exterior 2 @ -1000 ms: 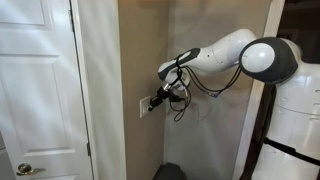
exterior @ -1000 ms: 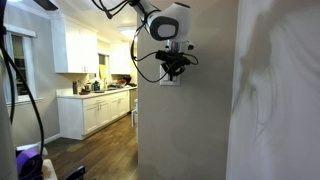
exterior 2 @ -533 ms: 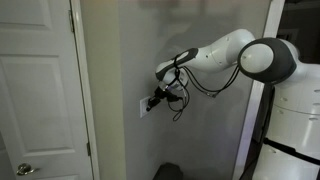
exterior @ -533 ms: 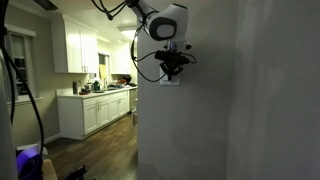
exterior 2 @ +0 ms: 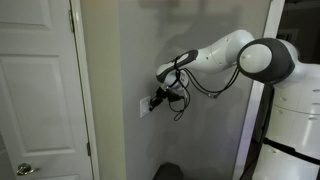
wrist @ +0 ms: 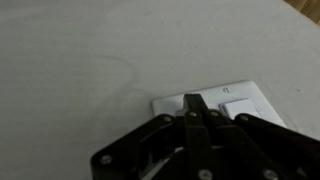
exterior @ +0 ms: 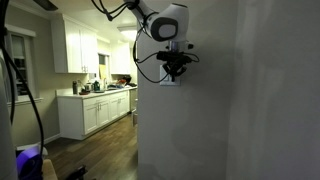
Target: Switch of the light
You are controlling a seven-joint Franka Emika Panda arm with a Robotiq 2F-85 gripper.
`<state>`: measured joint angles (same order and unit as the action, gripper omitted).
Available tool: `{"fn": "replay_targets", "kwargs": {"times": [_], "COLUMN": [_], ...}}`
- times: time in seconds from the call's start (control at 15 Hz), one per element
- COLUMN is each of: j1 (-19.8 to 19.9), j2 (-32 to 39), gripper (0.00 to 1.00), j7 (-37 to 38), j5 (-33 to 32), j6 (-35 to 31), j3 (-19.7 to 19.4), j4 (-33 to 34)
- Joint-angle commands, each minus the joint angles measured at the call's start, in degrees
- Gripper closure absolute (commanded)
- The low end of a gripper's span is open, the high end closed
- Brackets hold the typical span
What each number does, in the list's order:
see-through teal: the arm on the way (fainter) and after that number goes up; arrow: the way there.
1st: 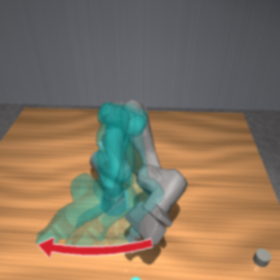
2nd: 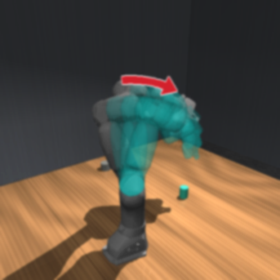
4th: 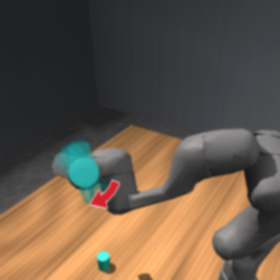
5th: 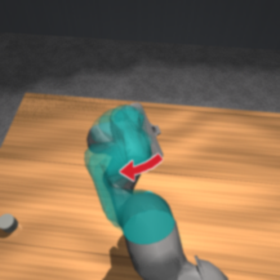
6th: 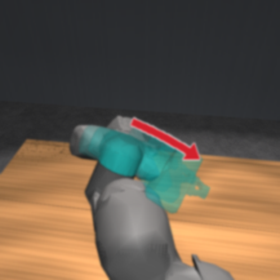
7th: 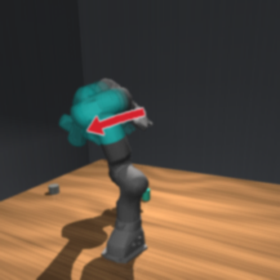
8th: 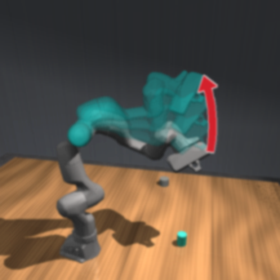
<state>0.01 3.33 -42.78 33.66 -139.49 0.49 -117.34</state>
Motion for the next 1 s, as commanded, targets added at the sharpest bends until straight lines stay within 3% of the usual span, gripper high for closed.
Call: {"fn": "replay_targets", "kwargs": {"times": [0.0,0.2,0.27,0.33,0.6,0.93], "j1": [0.8,1.3,1.2,1.2,1.2,1.2], "j2": [-1.3,-0.7,0.0,0.0,0.0,0.0], "gripper": [1.0,1.0,0.74,0.97,0.74,0.74], "j7": [3.5,4.9,3.0,3.1,3.1,3.1], "j5": [-3.9,-6.8,-4.8,-5.0,-5.0,-5.0], "j6": [-0.6,1.1,0.2,0.3,0.3,0.3], "j3": [-0.4,-0.8,-0.4,-0.4,-0.3,-0.3], "j4": [-1.7,-1.0,-0.2,-0.2,-0.2,-0.2]}}
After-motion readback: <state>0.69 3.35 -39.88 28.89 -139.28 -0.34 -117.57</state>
